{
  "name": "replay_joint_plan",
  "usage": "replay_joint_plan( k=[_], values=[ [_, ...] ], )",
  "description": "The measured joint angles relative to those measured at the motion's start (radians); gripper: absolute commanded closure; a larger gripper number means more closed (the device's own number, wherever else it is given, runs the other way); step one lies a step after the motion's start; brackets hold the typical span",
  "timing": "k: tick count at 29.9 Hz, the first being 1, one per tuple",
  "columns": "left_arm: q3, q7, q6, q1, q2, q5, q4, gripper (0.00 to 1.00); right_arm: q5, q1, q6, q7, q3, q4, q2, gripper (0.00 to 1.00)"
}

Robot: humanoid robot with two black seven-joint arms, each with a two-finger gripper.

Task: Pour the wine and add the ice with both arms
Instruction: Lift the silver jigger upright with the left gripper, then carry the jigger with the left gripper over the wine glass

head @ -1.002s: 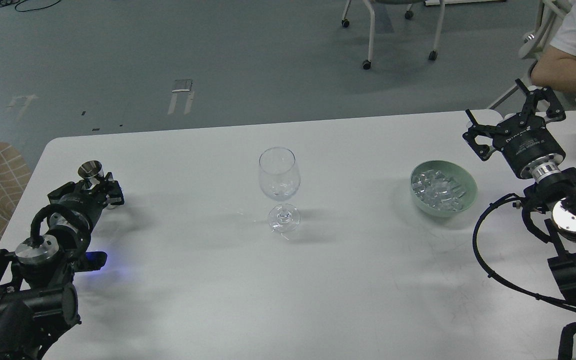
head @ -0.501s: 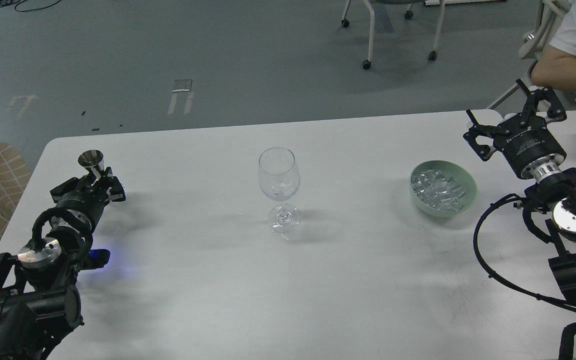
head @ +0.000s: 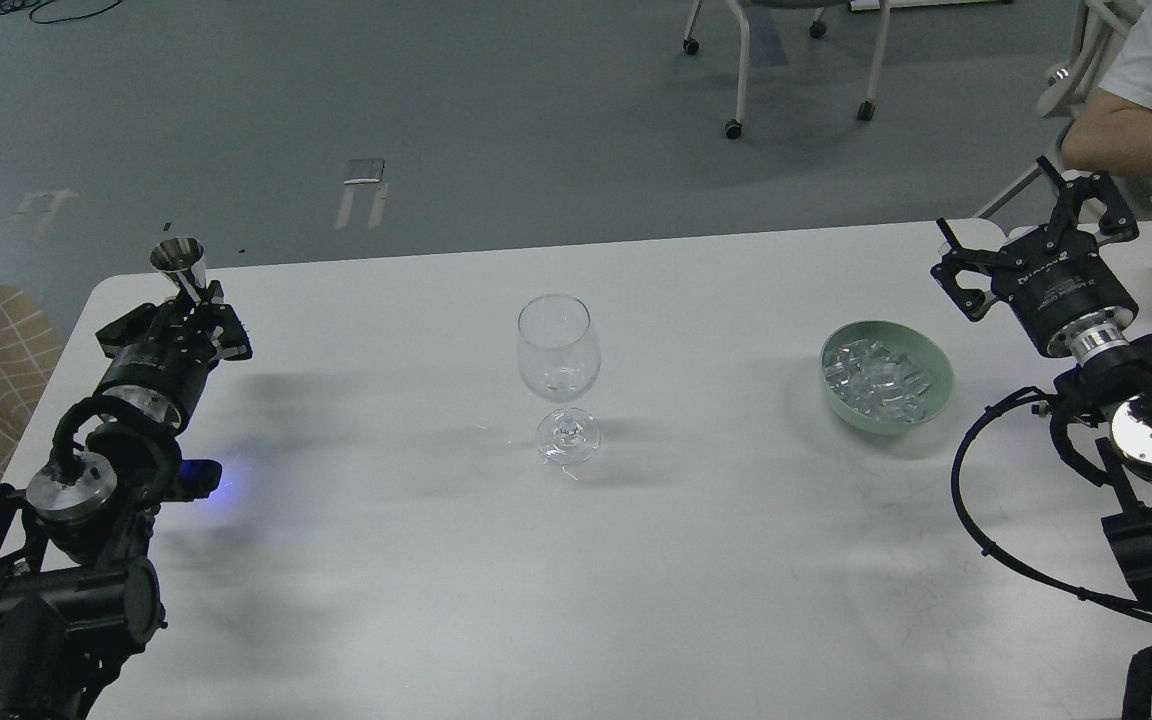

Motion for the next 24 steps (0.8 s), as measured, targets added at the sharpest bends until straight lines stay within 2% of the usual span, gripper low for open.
replay_joint_plan(
  k=[4,8,13,18,24],
  values=[
    [0.000,0.016,-0.001,0.013,0.006,0.000,-0.040,0.88,0.000,0.000,-0.001,0.000,0.000,0.000,-0.006,0.00],
    [0.010,0.047,-0.001,0.047,0.008,0.000,-0.135,0.95,0.000,0.000,0.000,0.000,0.000,0.000,-0.008,0.00],
    [0.036,0.078,0.017,0.070,0.010,0.002,-0.235,0.95,0.000,-0.001,0.001,0.000,0.000,-0.001,-0.008,0.00],
    [0.085,0.108,0.024,0.097,0.034,0.006,-0.294,1.00,0.000,-0.001,0.001,0.000,0.000,-0.001,-0.007,0.00],
    [0.127,0.145,0.041,0.108,0.037,0.015,-0.349,1.00,0.000,-0.001,0.001,0.001,0.000,-0.001,-0.007,0.00]
  ],
)
